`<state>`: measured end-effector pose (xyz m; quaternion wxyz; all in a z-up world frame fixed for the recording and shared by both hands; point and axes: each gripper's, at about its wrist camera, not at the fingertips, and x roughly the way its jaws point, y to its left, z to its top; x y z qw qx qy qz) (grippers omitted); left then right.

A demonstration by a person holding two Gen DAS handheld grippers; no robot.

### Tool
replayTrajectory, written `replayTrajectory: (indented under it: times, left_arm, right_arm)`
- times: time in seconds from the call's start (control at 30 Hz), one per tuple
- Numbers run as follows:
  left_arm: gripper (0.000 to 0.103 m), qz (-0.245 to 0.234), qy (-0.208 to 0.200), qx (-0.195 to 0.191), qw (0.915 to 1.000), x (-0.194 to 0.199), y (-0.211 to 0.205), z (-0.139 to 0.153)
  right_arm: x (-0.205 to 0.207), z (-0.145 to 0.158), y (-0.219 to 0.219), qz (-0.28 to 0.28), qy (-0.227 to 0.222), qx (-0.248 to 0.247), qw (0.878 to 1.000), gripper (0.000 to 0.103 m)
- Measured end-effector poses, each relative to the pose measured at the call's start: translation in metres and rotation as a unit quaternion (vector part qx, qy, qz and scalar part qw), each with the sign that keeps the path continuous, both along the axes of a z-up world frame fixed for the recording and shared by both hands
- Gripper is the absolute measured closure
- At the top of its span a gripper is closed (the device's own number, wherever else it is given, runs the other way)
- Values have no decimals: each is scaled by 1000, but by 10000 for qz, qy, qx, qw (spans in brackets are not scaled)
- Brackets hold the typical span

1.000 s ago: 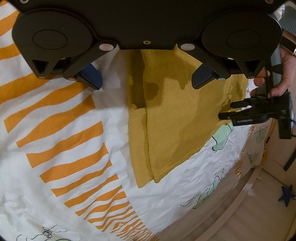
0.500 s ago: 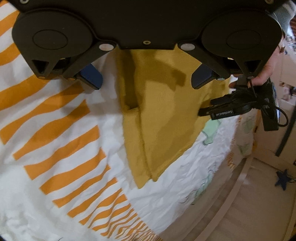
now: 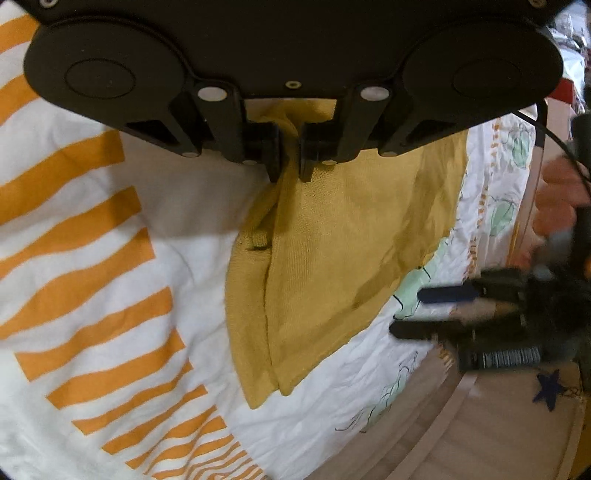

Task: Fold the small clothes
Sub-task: 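Grasp the folded sweater edge with the right tool while the left tool grasps it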

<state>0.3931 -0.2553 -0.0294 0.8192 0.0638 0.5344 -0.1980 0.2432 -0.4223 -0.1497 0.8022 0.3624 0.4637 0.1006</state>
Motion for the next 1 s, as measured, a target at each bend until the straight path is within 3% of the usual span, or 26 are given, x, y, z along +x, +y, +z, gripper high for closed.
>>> replayTrajectory:
  times: [0.23,0.53,0.77,1.0]
  left_arm:
    - [46,-256,371,-191,9988,-1,-53,-4]
    - [46,-358,752,129,9964,1,-86,-24]
    - [46,-698,713,874,9912,-4,-118,-46]
    - [46,-969,569,1855,9762,-9,-139,-72]
  right_arm:
    - [-9,13,19,114,-344,-607,9975,84]
    - [-12,34,57,708,-906,-1722,9783,84]
    - [-10,36,71,881,-950,-1854,9741,84]
    - [-7,36,73,868,-919,-1786,9758,84]
